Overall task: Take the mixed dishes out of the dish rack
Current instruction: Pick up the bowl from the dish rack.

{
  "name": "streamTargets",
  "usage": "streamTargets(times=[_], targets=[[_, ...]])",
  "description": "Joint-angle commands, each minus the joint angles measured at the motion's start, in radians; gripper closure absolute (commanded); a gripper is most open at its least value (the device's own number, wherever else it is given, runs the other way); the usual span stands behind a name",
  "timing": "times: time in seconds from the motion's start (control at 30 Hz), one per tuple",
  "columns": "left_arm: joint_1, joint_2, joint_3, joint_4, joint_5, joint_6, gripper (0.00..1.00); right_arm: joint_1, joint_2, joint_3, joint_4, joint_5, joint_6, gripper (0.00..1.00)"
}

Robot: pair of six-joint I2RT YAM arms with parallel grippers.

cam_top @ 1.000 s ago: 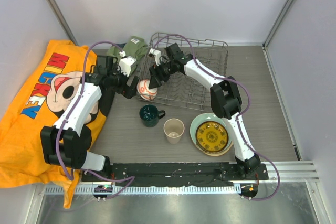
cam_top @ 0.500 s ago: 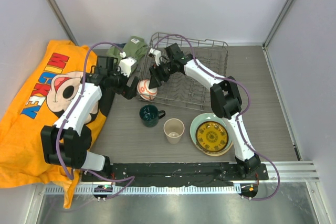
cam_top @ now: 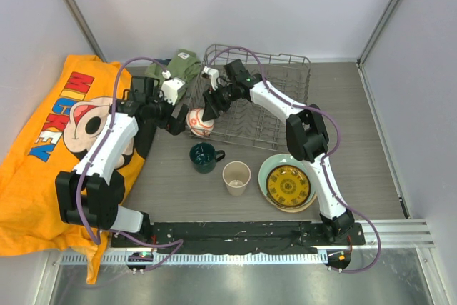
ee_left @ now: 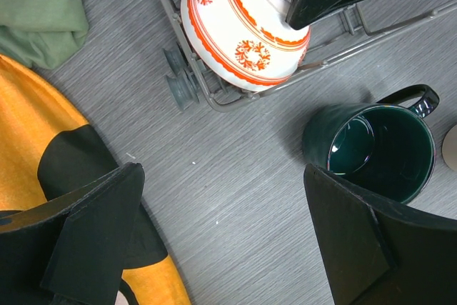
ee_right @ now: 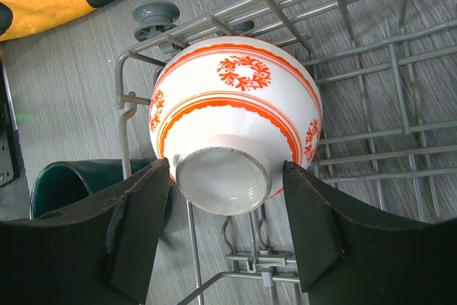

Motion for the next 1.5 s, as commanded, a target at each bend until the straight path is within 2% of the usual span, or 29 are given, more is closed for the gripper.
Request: streamTargets(times=[0.0,0.3,1.3,1.47], targets=[[0.008,-0.005,0.001,0.02,0.023,0.014,0.0,0.013,-0.03,-0.001,0.011,-0.021,-0.001,0.32],[0.011,-0.007,0.001,0.018,0.026,0.016,0.0,0.018,-0.036,-0.02,0.011,-0.019,-0.006,0.36],[0.019,-0.015,-0.019,0.025,0.035,0.018,0.0,0.036,-0.018,-0.014,0.016,-0.007,-0.003,0.32],[0.02,-0.016,-0.022,0.026,0.034,0.019,0.0,0.036,-0.017,-0.014,0.015,-0.007,-0.003,0.37]])
